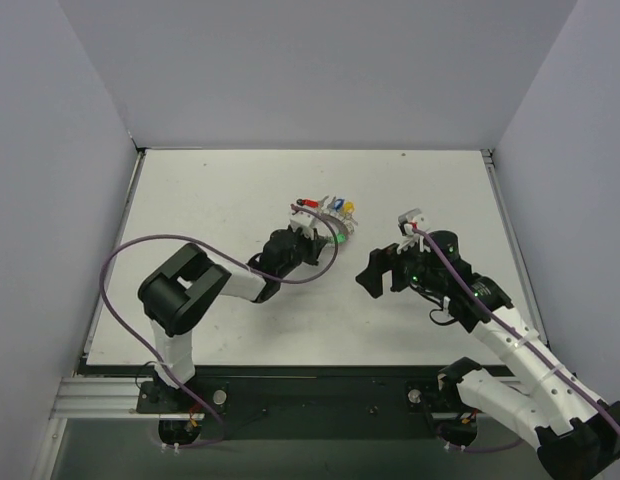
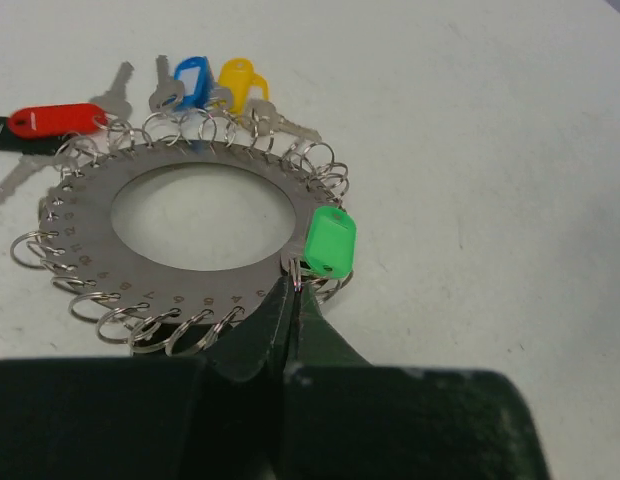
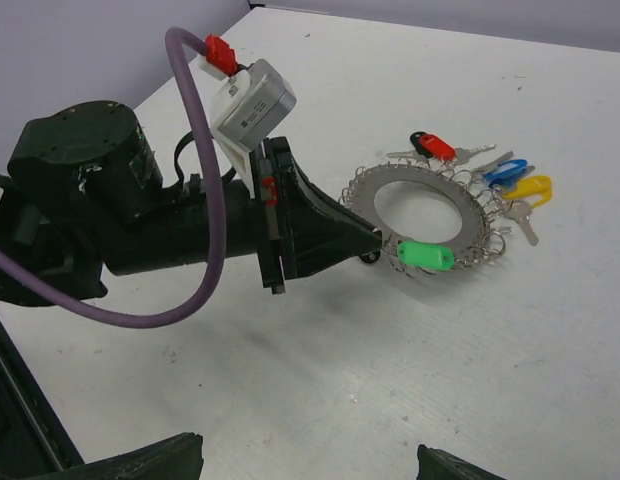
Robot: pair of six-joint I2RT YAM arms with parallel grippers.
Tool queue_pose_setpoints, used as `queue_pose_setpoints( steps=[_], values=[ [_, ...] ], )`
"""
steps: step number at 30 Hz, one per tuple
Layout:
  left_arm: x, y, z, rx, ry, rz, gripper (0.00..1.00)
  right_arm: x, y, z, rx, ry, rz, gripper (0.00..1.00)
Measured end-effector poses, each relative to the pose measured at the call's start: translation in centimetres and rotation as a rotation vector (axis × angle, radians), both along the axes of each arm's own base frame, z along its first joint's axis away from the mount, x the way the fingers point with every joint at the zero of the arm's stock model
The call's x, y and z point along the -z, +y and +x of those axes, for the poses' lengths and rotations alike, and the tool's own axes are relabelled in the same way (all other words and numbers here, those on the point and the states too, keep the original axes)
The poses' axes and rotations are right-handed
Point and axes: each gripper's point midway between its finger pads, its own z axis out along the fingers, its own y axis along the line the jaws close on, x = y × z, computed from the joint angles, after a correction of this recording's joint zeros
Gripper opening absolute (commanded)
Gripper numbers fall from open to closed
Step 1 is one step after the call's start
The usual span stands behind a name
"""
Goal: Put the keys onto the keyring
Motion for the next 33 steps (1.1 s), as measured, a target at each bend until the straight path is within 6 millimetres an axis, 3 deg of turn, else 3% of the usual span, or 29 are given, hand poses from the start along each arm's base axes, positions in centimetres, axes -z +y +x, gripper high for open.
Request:
queue_pose_setpoints(
  steps=[8, 11, 12, 13, 14, 16, 20, 24, 27, 33],
  values=[
    [0.7, 0.6, -3.9, 0.002, 0.076, -0.032, 0.20, 0.2, 0.2, -0.4, -0.009, 0.023, 0.016, 0.86],
    [2.8, 0.6, -6.5, 0.026, 0.129, -0.011, 0.39, 0.2, 0.3, -0.6, -0.014, 0.026, 0.022, 0.86],
    [3.6, 0.5, -7.7, 0.040, 0.143, 0.000, 0.66, 0.3, 0.3, -0.7, -0.014, 0.027, 0.022, 0.86],
    [4.3, 0.4, -8.9, 0.054, 0.154, 0.011, 0.72, 0.3, 0.3, -0.8, -0.015, 0.028, 0.023, 0.86],
    [5.0, 0.2, -10.1, 0.072, 0.161, 0.027, 0.83, 0.4, 0.2, -0.8, -0.014, 0.031, 0.024, 0.86],
    [5.4, -0.1, -12.0, 0.097, 0.148, 0.041, 0.87, 0.4, 0.2, -0.9, -0.012, 0.033, 0.025, 0.87],
    [2.9, -0.2, -14.1, 0.118, 0.083, 0.025, 0.88, 0.2, 0.1, -1.0, -0.007, 0.026, 0.032, 0.87],
    [-1.8, 0.7, -13.5, 0.072, 0.013, -0.037, 0.88, 0.2, 0.0, -0.8, 0.006, 0.028, 0.034, 0.88],
    [-4.8, 1.5, -13.1, 0.043, -0.014, -0.054, 0.95, 0.3, -0.1, -0.5, 0.017, 0.031, 0.035, 0.88],
    [-7.7, 4.0, -11.5, 0.009, 0.047, -0.058, 0.98, 0.8, 0.1, 0.6, 0.050, 0.049, 0.037, 0.89]
  ],
)
